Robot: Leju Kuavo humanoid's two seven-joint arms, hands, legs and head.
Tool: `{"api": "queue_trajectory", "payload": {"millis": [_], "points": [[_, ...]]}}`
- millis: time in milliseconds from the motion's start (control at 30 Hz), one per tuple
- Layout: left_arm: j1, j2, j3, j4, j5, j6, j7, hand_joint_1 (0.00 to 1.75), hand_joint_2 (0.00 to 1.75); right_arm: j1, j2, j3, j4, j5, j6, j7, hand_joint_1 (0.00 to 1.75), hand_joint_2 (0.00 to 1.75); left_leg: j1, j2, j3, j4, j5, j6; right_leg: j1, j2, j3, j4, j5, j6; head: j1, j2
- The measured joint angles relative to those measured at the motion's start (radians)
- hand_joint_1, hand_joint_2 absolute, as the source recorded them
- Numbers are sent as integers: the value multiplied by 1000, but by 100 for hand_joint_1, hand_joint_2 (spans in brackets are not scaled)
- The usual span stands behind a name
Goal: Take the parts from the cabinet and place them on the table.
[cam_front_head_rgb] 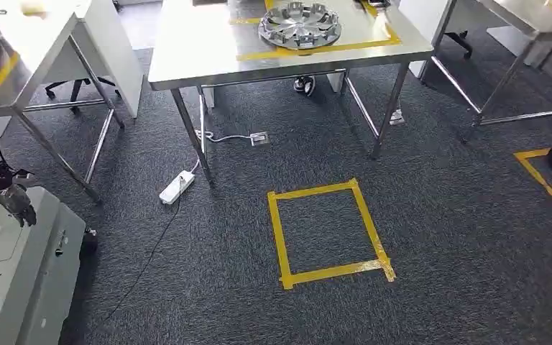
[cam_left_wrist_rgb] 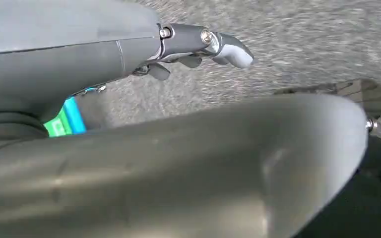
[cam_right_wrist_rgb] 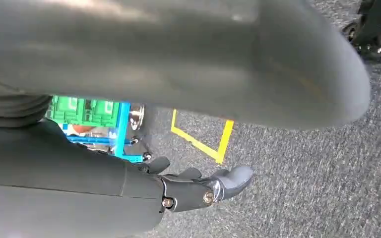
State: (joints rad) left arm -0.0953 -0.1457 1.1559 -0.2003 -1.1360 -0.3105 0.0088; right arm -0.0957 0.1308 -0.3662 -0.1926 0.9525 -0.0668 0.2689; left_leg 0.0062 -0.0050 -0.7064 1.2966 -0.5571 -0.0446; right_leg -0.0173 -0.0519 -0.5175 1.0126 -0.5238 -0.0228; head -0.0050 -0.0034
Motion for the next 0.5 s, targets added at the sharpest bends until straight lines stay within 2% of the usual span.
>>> {"api": "queue_trajectory", "payload": {"millis": [33, 67, 100, 133, 167, 200, 233, 267, 300, 333, 367, 400, 433, 467, 500], "points": [[2, 3, 0, 0, -1, 0, -2, 0, 0, 1, 0, 0, 0, -3, 0, 0, 0, 0, 1, 5, 49, -67, 32, 1, 0, -9, 0, 0, 1, 2, 0, 0], [2, 5, 0, 0, 0, 0, -11, 0, 0, 2, 1, 0, 0, -3, 0, 0, 0, 0, 1, 19, 112, -165, 65, 4, 0, -18, 2, 0, 2, 3, 0, 0], [1, 8, 0, -2, 5, 0, -25, 0, 0, 3, 2, 0, 0, -2, 1, 0, 0, 0, 0, 52, 164, -256, 70, 10, 1, -26, 4, 0, 2, 6, 0, 0], [-5, 8, 0, -2, 10, 0, -39, 0, 0, 4, 2, 0, 0, 1, 3, 0, 0, 0, -13, 65, 182, -275, 59, 20, 4, -35, -1, 1, 4, 13, 0, 0], [-8, 9, 0, -3, 18, 0, -54, 0, 0, 3, 2, 0, 0, 4, 5, 0, 0, 0, -15, 59, 173, -271, 69, 30, 4, -42, 1, 0, 6, 19, 2, 0], [-11, 9, 0, -3, 24, 0, -63, 0, 0, 2, 2, 0, 0, 5, 5, 0, 0, 0, -18, 52, 171, -279, 63, 37, 4, -50, 1, 1, 8, 25, -3, 0], [-13, 9, 0, -3, 24, 0, -64, 0, 0, 0, 3, 0, 0, 5, 6, 0, 0, 0, -20, 43, 162, -278, 66, 44, 2, -58, 2, -3, 12, 31, -1, 0], [-17, 9, 0, -3, 21, 0, -64, 0, 0, -3, 4, 0, 0, 5, 6, 2, 0, 0, -15, 33, 160, -288, 71, 53, 6, -66, 9, -3, 10, 40, -2, 0], [-20, 6, 0, -3, 15, 0, -63, 0, 0, -6, 4, 0, 0, 6, 5, 3, 0, 0, -11, 27, 167, -295, 79, 62, -1, -31, 0, 13, -5, 45, -1, 0], [-25, 8, 0, -3, 8, 0, -60, 0, 0, -9, 4, 0, 0, 7, 3, 3, 0, 0, -9, 20, 163, -295, 84, 71, 1, 8, -21, 57, -39, 44, 2, 0], [-32, 8, 0, -4, 8, 0, -56, 0, 0, -9, 4, 0, 0, 8, 2, 0, 0, 0, -9, 13, 156, -295, 88, 77, -1, 31, -59, 135, -82, 45, 3, 0], [-37, 8, 0, -3, 7, 0, -55, 0, 0, -9, 4, 0, 0, 8, 0, -5, 0, 0, -11, 3, 150, -294, 91, 81, 0, 42, -100, 224, -121, 45, 3, 0], [-39, 8, 0, -3, 4, 0, -52, 0, 0, -8, 4, 0, 0, 8, -1, -7, 0, 0, -14, -8, 146, -292, 93, 83, 1, 45, -134, 295, -143, 46, 3, 0], [-39, 8, -1, -3, 0, 0, -45, 0, 0, -9, 4, 0, 0, 8, -3, -6, 0, 0, -15, -21, 142, -289, 95, 82, 1, 46, -147, 320, -137, 45, 3, 0], [-38, 7, -2, -3, -2, 0, -36, 0, 0, -10, 4, 0, 0, 9, -6, -6, 0, 0, -16, -33, 140, -285, 96, 81, 2, 47, -135, 295, -110, 43, 3, 0]]}}
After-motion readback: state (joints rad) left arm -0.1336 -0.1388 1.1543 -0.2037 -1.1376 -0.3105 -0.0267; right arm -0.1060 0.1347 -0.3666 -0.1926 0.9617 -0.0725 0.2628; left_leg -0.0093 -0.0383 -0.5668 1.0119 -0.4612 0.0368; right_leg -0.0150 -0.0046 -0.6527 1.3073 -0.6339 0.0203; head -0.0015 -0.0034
